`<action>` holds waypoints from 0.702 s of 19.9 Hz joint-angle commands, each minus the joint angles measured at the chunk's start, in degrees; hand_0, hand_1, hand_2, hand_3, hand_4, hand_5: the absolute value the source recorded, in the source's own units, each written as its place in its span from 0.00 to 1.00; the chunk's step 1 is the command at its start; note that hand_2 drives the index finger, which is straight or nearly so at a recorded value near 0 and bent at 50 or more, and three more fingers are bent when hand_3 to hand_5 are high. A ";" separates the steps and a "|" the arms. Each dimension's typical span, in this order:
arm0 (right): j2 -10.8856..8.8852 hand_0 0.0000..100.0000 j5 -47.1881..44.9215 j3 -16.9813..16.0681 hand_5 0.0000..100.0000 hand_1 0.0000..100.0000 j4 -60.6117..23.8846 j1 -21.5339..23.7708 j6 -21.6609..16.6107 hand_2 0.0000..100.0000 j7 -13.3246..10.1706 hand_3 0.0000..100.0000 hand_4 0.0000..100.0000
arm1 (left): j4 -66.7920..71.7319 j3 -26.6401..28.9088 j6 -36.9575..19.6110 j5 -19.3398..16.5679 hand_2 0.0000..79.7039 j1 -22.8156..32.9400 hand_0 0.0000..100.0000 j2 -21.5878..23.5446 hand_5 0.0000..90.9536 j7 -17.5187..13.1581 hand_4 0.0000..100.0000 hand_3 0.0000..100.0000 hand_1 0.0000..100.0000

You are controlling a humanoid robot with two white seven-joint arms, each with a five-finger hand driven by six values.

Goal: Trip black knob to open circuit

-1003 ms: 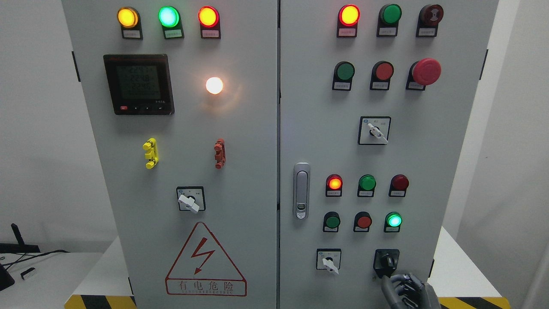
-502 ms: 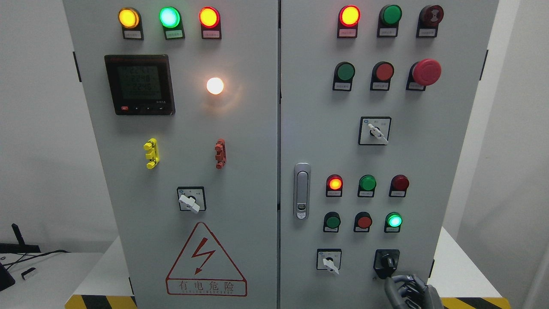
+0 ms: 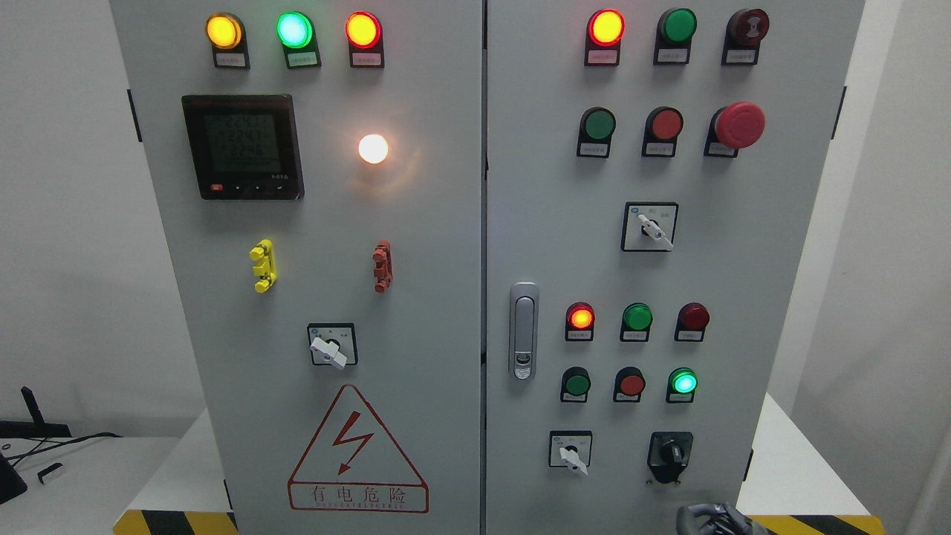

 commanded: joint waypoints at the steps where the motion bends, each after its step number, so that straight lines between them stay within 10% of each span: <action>1: -0.22 0.49 0.44 -1.35 0.61 0.41 -8.19 9.36 -0.56 0.53 1.14 0.71 0.65 | 0.00 0.00 -0.05 -1.76 0.00 0.00 0.12 0.03 0.00 0.03 0.00 0.00 0.39; 7: -0.22 0.22 -2.54 -2.58 0.50 0.16 -14.08 17.45 -3.02 0.43 2.64 0.58 0.55 | 0.00 0.00 -0.05 -1.76 0.00 0.00 0.12 0.03 0.00 0.03 0.00 0.00 0.39; 14: -0.22 0.11 -4.22 -4.07 0.40 0.11 -17.08 24.05 -6.18 0.31 2.64 0.46 0.42 | 0.00 0.00 -0.05 -1.76 0.00 0.00 0.12 -0.05 0.00 0.03 0.00 0.00 0.39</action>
